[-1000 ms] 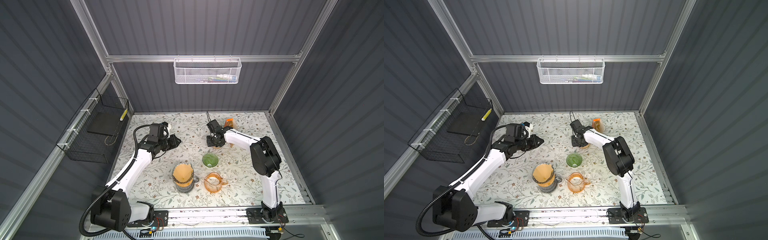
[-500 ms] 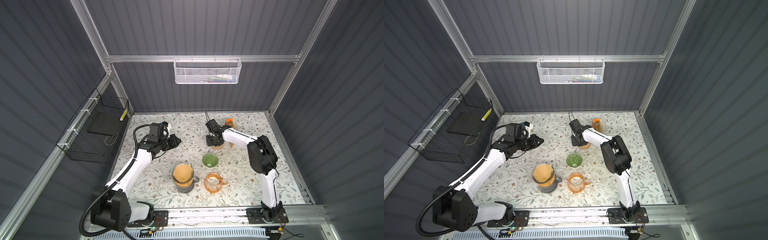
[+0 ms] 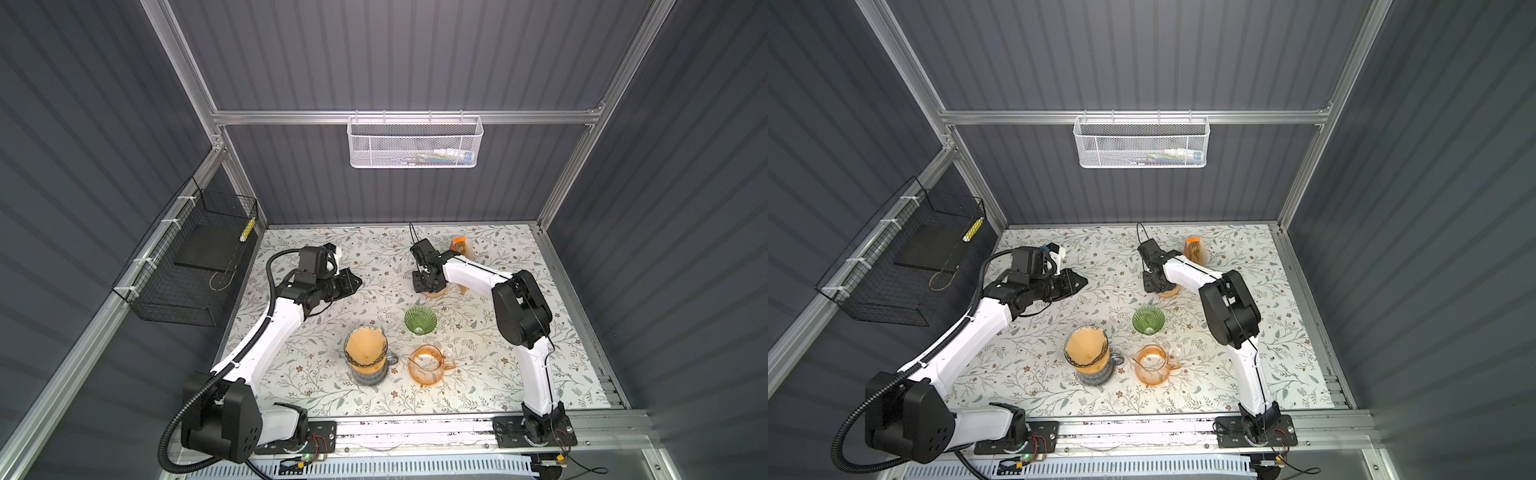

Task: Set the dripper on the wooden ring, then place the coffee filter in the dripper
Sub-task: 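Move the right gripper over the wooden ring beside the COFFEE box, then lower the right gripper into the wooden ring's hole and grip it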

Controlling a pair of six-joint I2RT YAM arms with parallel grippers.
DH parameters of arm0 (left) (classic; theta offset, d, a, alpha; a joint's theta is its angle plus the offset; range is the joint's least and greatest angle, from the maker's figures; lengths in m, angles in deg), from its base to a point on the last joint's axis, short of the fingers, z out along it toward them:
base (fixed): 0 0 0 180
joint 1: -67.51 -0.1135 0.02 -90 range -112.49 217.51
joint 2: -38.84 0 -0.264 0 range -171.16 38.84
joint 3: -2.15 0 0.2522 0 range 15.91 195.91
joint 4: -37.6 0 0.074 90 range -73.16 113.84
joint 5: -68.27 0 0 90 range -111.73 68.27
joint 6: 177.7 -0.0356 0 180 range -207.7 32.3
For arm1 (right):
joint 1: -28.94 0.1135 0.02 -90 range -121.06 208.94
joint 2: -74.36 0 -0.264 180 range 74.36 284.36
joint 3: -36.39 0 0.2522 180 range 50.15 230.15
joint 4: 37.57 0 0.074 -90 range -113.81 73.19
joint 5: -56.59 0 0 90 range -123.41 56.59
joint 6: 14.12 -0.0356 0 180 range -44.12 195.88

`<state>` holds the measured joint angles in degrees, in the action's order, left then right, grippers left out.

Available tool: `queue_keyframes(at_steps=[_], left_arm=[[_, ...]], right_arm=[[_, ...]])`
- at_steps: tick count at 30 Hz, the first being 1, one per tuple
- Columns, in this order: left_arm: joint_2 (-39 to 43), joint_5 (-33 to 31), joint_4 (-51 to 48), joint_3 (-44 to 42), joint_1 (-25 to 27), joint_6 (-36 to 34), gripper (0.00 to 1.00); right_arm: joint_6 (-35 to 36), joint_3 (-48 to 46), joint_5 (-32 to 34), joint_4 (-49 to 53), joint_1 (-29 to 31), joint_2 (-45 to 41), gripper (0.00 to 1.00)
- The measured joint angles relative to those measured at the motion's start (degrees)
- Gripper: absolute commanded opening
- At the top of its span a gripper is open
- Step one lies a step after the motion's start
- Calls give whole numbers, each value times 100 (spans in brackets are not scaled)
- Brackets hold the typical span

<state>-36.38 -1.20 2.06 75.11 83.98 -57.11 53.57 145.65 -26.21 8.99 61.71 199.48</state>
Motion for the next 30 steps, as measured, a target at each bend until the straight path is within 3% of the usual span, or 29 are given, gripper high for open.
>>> queue_keyframes(at_steps=[15, 23, 30], left_arm=[[0, 0, 0, 0, 2, 2, 20], [0, 4, -2, 0, 2, 0, 20], [7, 50, -122, 0, 2, -107, 20]], right_arm=[[50, 96, 31, 37, 0, 101, 46], [83, 146, 39, 70, 0, 103, 29], [74, 76, 52, 39, 0, 20, 24]])
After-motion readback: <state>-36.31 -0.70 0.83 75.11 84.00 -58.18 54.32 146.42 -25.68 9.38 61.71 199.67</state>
